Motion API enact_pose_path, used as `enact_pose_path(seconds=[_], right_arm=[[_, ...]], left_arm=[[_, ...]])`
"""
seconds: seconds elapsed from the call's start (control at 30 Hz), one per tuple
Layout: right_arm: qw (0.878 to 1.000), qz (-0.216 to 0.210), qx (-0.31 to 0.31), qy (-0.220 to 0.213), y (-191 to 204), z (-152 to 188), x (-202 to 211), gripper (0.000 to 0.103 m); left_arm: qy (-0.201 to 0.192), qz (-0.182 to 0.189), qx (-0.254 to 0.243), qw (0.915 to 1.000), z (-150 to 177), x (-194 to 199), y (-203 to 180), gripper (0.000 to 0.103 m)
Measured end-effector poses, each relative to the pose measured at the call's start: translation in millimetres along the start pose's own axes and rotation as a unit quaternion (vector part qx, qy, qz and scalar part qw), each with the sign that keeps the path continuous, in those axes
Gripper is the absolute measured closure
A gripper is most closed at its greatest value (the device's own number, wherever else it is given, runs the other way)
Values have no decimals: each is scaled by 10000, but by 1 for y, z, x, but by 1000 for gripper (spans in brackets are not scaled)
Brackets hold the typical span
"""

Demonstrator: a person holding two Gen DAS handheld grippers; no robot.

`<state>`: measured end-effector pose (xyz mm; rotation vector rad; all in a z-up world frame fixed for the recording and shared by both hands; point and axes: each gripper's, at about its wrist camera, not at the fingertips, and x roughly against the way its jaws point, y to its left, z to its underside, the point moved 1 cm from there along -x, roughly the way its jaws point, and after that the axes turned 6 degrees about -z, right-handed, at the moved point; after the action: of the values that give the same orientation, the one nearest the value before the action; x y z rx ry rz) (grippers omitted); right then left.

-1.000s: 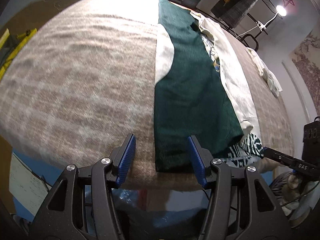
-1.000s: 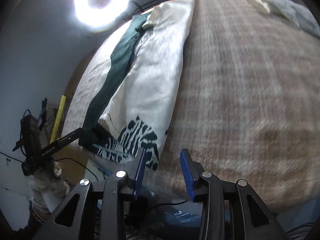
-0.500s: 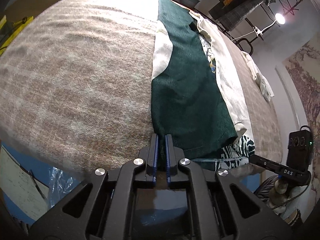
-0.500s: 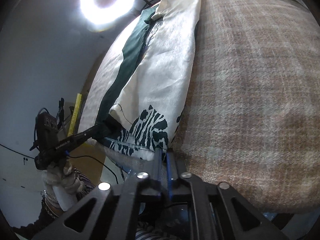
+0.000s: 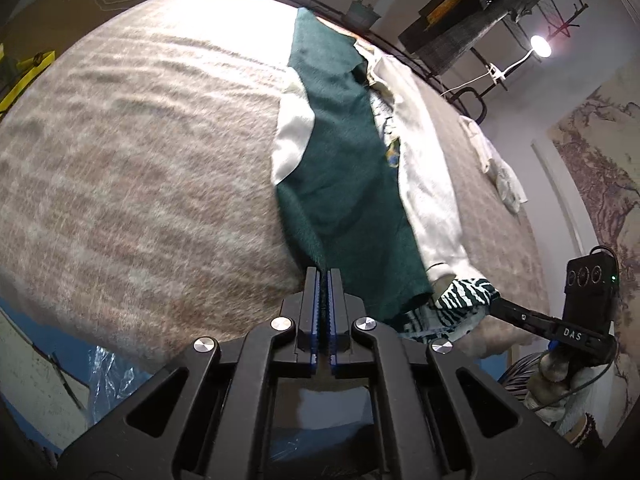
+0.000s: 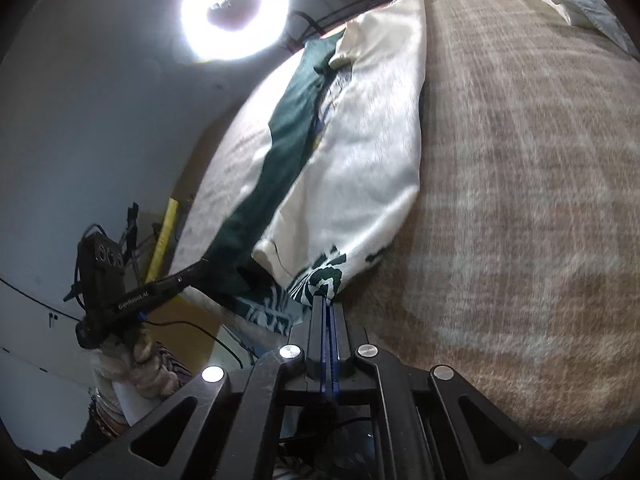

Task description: Fold small clothes

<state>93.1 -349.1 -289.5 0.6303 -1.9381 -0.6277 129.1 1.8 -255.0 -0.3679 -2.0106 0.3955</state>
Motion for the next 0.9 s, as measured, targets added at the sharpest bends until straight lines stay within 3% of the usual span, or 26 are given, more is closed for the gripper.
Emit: enact_pose_path(seconds=[0.3, 0.7, 0.9], right_arm=[[9996, -107, -145, -222, -7, -26, 11, 103], [9992, 138, 171, -347, -2, -66, 16, 103], [9984, 268, 191, -464, -6, -100, 12, 103]], left_arm=[[-171, -27, -25, 9998, -29, 1, -2, 102], [-369, -201, -209, 9989, -73, -13, -14, 102], [-537, -373, -317, 9974, -111, -25, -25, 102]])
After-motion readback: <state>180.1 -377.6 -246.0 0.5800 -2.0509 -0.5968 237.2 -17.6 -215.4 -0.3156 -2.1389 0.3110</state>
